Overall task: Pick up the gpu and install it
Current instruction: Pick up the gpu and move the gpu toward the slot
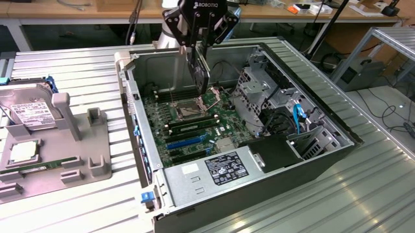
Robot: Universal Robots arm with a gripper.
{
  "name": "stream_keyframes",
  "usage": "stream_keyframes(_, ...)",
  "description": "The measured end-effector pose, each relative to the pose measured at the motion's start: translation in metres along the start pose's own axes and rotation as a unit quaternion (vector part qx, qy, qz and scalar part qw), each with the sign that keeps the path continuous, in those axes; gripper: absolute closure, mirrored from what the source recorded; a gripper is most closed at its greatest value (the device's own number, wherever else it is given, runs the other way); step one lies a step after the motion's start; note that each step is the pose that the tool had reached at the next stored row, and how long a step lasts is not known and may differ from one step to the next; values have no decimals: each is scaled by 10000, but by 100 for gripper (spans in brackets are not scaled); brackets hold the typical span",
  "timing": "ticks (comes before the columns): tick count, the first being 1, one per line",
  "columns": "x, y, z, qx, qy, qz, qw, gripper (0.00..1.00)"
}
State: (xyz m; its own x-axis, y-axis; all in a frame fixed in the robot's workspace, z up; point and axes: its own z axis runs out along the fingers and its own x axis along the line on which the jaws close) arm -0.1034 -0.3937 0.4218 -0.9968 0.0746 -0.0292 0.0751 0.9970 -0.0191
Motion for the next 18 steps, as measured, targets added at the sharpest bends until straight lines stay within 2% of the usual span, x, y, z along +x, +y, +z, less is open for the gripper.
stream_keyframes(8, -85, 7, 46, 31, -3, -1, 10000, 73)
stream_keyframes(18, -98, 10, 118, 43, -3, -1, 10000, 73)
